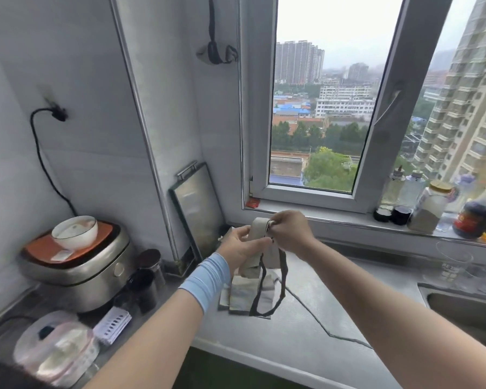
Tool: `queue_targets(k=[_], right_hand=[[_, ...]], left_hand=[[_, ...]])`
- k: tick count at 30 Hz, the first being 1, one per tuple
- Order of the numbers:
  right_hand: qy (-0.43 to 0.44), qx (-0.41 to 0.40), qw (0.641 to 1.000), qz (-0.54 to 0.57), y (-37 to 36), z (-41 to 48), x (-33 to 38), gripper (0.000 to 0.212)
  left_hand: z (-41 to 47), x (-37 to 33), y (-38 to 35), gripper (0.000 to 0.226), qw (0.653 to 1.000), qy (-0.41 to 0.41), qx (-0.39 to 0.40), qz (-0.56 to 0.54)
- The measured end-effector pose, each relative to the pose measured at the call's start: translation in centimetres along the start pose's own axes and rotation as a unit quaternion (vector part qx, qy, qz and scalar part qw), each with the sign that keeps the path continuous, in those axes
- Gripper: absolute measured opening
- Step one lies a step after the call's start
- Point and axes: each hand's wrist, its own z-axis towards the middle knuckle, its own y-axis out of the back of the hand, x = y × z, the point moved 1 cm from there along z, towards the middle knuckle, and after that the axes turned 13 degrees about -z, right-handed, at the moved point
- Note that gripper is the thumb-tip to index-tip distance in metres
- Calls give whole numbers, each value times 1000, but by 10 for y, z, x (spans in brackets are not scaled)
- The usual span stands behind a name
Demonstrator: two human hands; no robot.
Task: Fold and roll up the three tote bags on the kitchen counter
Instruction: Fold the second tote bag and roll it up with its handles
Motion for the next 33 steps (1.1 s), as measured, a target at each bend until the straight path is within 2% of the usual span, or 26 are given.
queue_targets(k=[1,3,6,9,11,13,15,17,20,23,24,26,28,30,32,33], right_hand=[[-21,7,999,25,-1,3,4,15],[-57,17,997,55,-1,9,12,12],[-84,16,994,75,5,20,21,17],[-99,22,986,133,12,26,26,10],[-94,27,981,170,12,29,29,11],[-95,25,982,164,12,33,30,11],[-101,55,980,162,14,34,29,7],[-102,123,974,163,19,34,24,12],[-88,210,952,204,22,31,17,28],[-83,247,929,261,25,28,15,40],[-76,229,944,224,27,28,16,38],[-64,139,985,74,31,28,19,20],[-61,82,995,0,31,30,21,10],[-62,100,993,29,30,31,19,9],[-55,174,975,123,32,33,14,21],[-50,224,955,189,34,33,12,27]], left_hand=[[2,-3,1,46,999,-24,-18,14],[10,-6,3,61,996,-55,-56,48],[23,-11,3,88,990,-48,-63,116],[30,-17,1,98,995,-4,-49,89],[29,-17,-6,92,997,56,25,45],[31,-14,-9,66,991,88,90,41],[32,-18,-7,51,988,101,104,60],[34,-24,-3,43,983,125,95,98],[40,-32,2,47,975,121,73,174],[40,-40,-4,49,967,143,81,195],[40,-42,-5,53,966,151,84,195],[39,-43,-4,64,963,170,92,187],[38,-43,-2,68,959,185,108,188],[38,-41,1,66,956,187,121,188],[41,-40,5,63,963,157,108,190],[44,-38,8,61,968,134,89,193]])
